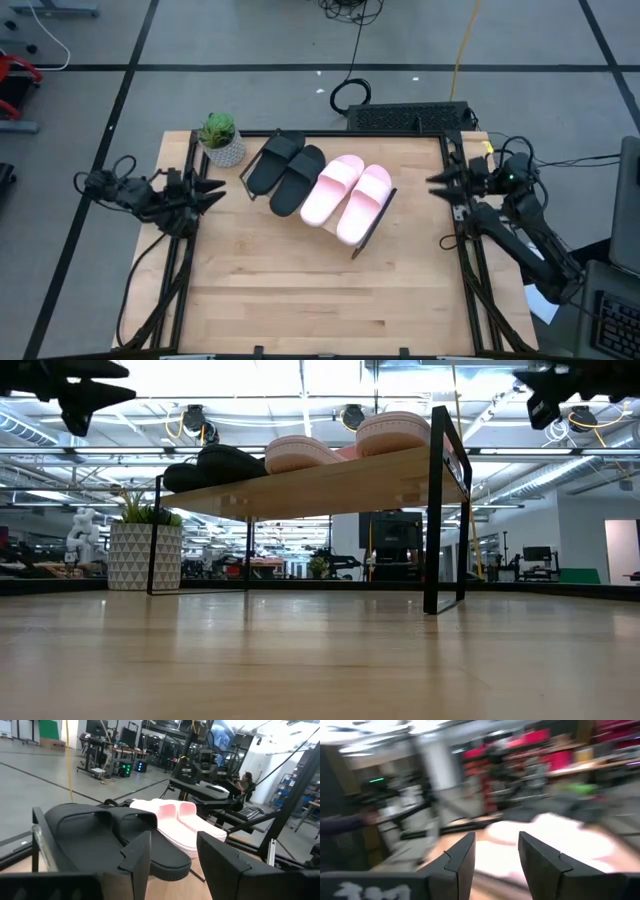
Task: Pick and place slides into the shelf
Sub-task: Return to Home Position
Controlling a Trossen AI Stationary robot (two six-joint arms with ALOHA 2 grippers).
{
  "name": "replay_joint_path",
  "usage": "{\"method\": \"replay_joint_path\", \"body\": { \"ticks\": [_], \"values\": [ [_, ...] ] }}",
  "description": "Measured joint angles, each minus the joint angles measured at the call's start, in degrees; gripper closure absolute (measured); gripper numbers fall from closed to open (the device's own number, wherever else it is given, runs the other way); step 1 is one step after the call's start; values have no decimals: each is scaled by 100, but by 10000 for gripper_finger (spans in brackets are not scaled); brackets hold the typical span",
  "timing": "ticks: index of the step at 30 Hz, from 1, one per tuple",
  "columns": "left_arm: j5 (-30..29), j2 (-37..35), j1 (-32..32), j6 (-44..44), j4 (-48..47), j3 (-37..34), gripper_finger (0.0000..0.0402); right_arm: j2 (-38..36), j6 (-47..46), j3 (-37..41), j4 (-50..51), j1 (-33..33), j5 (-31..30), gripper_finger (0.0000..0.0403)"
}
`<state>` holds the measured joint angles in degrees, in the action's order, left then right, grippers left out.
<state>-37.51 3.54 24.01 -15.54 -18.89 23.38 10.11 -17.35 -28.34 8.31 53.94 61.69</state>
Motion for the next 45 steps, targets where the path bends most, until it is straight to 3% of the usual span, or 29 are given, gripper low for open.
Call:
{"method": "replay_joint_path", "body": {
  "ticks": [7, 13, 17, 24, 28, 34, 45],
  "values": [
    [-1, -321, 7, -130, -850, 52, 243, 14, 572, 0, 266, 521, -1479, 261],
    [-264, -327, 7, -673, -1567, 61, 243, 13, 722, 0, 1373, 804, -3173, 261],
    [-516, -327, 7, -754, -1696, 61, 243, 13, 635, 2, 1381, 830, -3733, 261],
    [-550, -327, 7, -897, -1884, 60, 243, 10, 78, 360, 1035, 824, -3665, 261],
    [-550, -318, 7, -975, -1862, 61, 243, -22, -602, 1276, -632, 786, -2739, 261],
    [-454, -302, 7, -1164, -1856, 61, 243, -54, -1772, 2355, -2514, 441, -2405, 261],
    [-451, 74, 7, -1320, -1869, 61, 243, -56, -2129, 2325, -2700, -656, -2411, 261]
  ]
}}
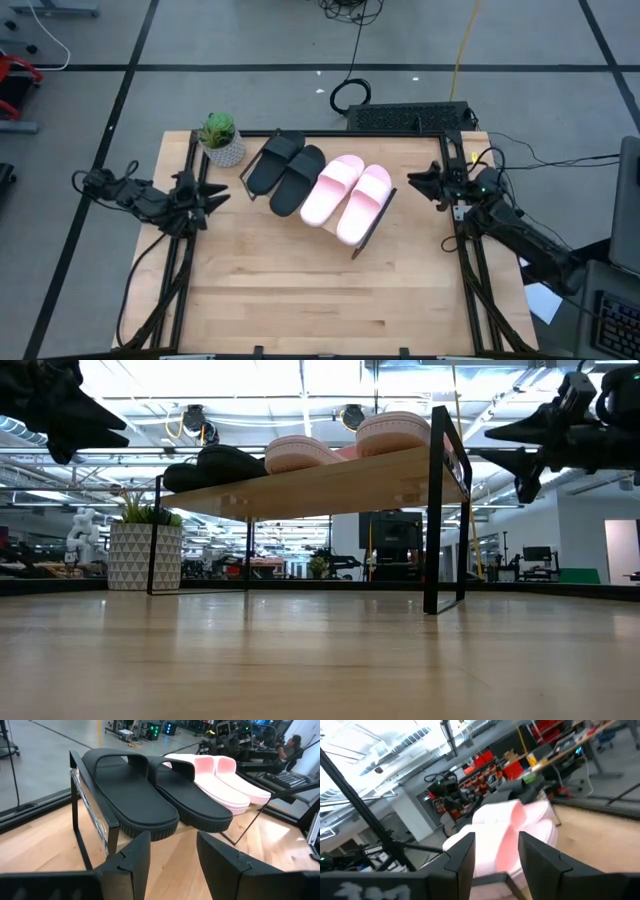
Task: Pick and place slides into the shelf
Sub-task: Return to Home Position
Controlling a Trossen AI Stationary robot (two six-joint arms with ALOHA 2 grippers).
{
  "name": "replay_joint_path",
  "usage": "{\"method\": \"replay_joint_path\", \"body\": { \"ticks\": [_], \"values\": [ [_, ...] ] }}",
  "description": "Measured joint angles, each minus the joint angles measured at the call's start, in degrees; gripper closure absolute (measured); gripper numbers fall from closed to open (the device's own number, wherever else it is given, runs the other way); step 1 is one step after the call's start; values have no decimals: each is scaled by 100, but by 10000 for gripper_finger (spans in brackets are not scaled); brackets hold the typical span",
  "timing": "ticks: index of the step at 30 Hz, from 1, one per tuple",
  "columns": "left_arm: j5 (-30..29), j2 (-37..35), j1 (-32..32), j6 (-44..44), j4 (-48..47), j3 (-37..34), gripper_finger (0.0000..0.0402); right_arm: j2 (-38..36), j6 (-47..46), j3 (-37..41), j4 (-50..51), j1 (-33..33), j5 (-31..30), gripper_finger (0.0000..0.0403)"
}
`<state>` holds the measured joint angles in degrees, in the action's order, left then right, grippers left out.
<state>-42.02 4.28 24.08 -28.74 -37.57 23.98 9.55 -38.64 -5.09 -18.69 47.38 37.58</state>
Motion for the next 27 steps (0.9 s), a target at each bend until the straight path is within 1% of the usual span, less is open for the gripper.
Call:
{"method": "replay_joint_path", "body": {
  "ticks": [6, 8, 13, 19, 24, 27],
  "values": [
    [8, 188, 0, -197, 13, 0, 243, 3, -72, 3, 49, -797, -475, 261],
    [16, 211, 0, -228, 12, 0, 243, 3, 2, 3, 56, -1106, -724, 261],
    [11, 209, 0, -253, 138, -53, 243, 5, 284, 3, 277, -1957, -1725, 261],
    [-20, 209, 0, -292, 716, -633, 243, 5, 743, 3, 613, -2933, -3023, 261],
    [-49, 209, 0, -213, 1119, -891, 243, 3, 1094, 3, 907, -3279, -3618, 261],
    [-48, 209, 0, 19, 1220, -933, 243, 5, 1223, 3, 1055, -3343, -3760, 261]
  ]
}}
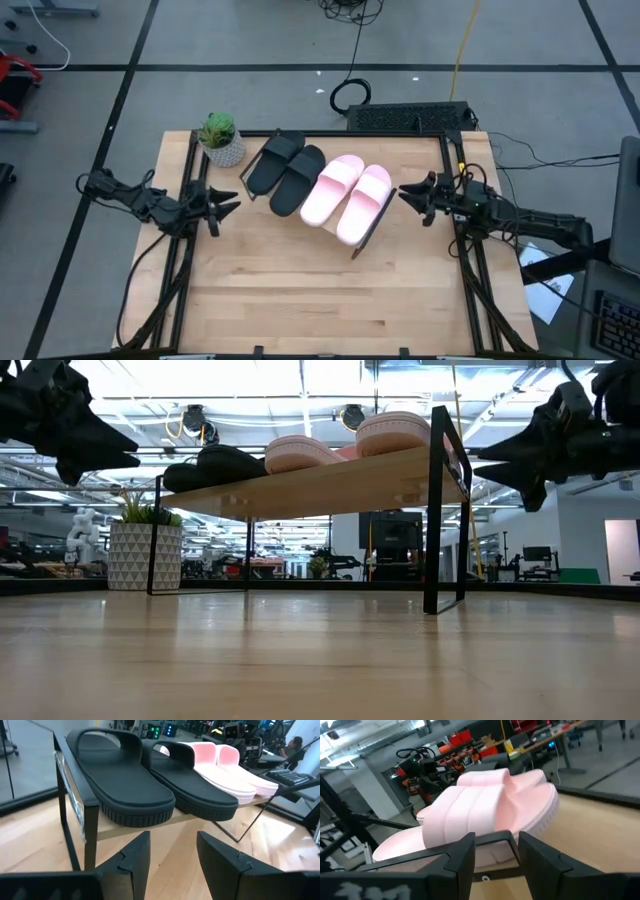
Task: Pick and place slides into the shelf
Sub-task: Return to Home Position
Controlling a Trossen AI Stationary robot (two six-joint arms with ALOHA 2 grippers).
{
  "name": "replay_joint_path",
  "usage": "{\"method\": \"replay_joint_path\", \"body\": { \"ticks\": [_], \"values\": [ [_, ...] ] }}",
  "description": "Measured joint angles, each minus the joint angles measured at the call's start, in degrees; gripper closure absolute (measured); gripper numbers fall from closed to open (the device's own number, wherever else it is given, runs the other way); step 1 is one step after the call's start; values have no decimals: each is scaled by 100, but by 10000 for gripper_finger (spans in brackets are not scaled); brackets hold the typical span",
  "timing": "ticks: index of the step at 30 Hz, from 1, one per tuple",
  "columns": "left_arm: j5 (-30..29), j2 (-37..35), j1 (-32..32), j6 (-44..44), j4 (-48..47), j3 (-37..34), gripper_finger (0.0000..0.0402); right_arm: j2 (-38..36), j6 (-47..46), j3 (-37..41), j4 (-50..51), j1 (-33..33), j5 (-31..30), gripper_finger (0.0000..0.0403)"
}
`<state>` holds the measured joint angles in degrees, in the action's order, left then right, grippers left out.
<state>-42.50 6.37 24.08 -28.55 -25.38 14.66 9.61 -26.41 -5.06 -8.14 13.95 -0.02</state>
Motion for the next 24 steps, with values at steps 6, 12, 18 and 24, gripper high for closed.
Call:
{"method": "replay_joint_path", "body": {
  "ticks": [6, 12, 18, 24],
  "values": [
    [-11, 0, 0, 323, 1, 0, 243, -2, 546, 0, -91, -19, -16, 261],
    [12, 0, 0, 683, -173, -1, 243, -2, 969, 0, 58, -15, -334, 261],
    [26, 0, 0, 730, -300, -7, 243, -2, 1108, 0, -21, -16, -419, 261],
    [52, 0, 0, 677, -279, -7, 243, -2, 974, 0, -18, -19, -259, 261]
  ]
}}
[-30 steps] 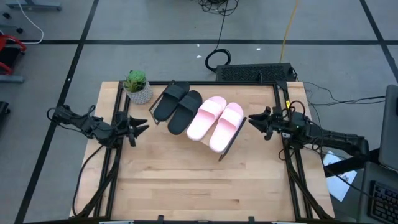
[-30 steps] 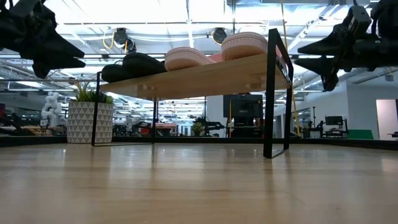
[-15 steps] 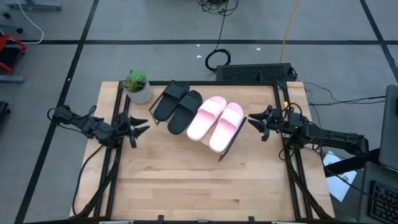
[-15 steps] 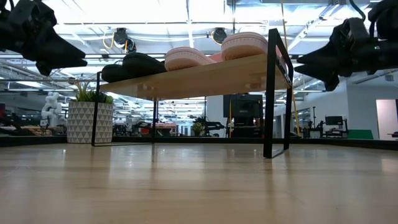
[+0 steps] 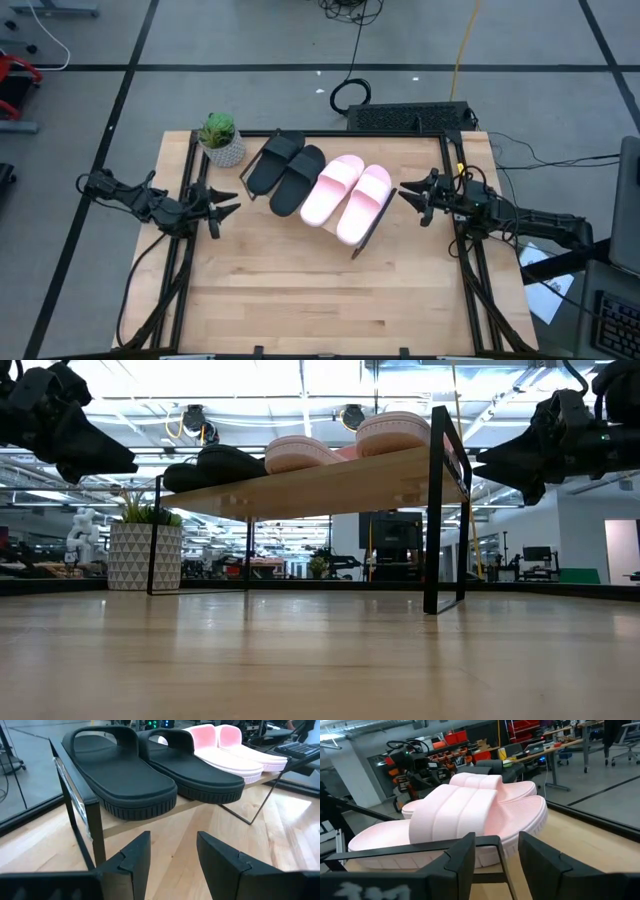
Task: Pick and place slides into the shelf
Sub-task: Return to Home Position
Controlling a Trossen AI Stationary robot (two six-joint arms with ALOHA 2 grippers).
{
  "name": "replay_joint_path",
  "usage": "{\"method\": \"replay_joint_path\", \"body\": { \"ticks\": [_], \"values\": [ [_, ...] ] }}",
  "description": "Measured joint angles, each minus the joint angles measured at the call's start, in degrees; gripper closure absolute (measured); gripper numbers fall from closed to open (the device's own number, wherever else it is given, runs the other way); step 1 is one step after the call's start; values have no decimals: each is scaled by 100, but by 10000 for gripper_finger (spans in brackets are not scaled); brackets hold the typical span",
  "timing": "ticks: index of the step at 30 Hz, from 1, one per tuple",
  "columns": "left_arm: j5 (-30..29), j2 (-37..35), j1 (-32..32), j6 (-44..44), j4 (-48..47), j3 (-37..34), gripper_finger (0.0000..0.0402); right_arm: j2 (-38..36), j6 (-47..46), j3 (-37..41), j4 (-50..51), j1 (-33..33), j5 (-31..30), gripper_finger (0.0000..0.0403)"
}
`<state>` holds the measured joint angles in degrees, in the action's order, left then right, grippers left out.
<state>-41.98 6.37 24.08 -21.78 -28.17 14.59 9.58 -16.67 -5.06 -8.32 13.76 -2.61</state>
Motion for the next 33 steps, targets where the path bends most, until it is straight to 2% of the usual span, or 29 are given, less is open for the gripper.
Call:
{"method": "replay_joint_path", "body": {
  "ticks": [8, 33],
  "values": [
    [51, 0, 0, -430, -2, 0, 243, 0, -18, 0, 0, 0, -9, 261],
    [50, 0, 1, -354, 0, 0, 243, 0, -19, 0, 0, 0, -13, 261]
  ]
}}
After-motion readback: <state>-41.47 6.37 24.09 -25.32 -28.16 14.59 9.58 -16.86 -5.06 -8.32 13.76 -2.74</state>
